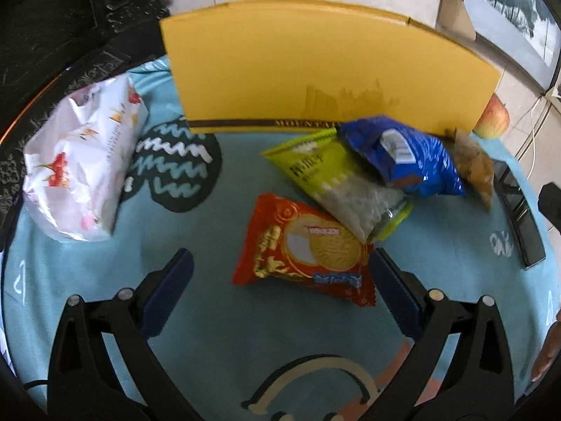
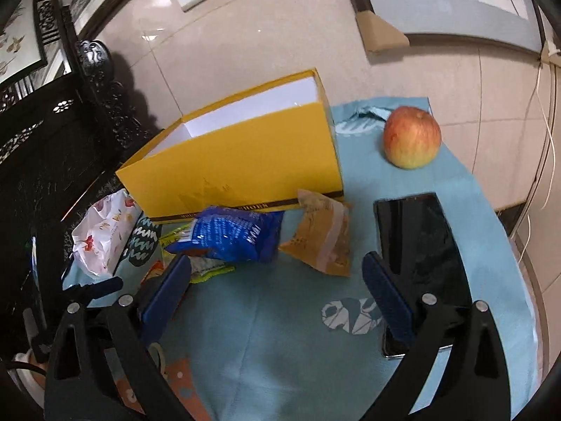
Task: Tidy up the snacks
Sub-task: 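Grasp the red biscuit pack with the left gripper, then grasp the brown bread pack with the right gripper while the left holds the biscuit pack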
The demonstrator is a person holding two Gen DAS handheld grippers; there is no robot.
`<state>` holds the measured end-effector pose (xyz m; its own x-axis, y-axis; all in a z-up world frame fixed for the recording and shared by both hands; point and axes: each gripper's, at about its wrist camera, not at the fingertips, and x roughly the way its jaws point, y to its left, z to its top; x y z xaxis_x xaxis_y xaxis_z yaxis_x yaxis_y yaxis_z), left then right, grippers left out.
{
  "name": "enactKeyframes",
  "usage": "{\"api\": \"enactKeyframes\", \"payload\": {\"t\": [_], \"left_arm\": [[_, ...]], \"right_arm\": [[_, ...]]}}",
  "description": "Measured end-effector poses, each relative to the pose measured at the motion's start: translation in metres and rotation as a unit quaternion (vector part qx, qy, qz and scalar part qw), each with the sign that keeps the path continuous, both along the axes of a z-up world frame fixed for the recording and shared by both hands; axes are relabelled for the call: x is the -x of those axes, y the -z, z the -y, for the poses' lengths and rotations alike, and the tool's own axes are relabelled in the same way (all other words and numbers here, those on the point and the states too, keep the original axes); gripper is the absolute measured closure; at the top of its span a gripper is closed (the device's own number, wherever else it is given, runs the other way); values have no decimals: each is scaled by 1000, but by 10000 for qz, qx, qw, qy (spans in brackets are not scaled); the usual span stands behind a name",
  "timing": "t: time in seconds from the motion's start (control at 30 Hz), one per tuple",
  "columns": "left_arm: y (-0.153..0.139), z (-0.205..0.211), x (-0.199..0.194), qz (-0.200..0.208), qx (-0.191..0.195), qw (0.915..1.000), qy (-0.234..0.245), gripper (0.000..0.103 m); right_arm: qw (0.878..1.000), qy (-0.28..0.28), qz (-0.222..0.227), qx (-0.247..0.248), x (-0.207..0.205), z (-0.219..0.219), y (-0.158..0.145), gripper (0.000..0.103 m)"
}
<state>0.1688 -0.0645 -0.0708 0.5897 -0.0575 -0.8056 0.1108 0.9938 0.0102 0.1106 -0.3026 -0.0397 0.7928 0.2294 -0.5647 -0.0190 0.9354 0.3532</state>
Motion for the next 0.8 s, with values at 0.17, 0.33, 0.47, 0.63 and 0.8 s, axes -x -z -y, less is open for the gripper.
{"api": "enactKeyframes", "payload": {"t": [0.17,0.33,0.47,0.63,0.8], "left_arm": [[15,2,-3,-46,87,9999,41,9],[5,-15,0,14,161,9999,-3,75],[6,-22,1,124,374,9992,105,76],[6,-21,4,207,357,9991,126,76],[5,-20,5,216,345,9991,132,76]], "right_arm": [[10000,44,-46,49,-2,3,3,4],[9989,149,-168,405,-8,-3,7,4],[9941,239,-326,1005,-29,-13,7,5],[9857,423,-676,1483,-72,-18,10,15],[9804,177,-1282,1485,-101,-18,38,59]]}}
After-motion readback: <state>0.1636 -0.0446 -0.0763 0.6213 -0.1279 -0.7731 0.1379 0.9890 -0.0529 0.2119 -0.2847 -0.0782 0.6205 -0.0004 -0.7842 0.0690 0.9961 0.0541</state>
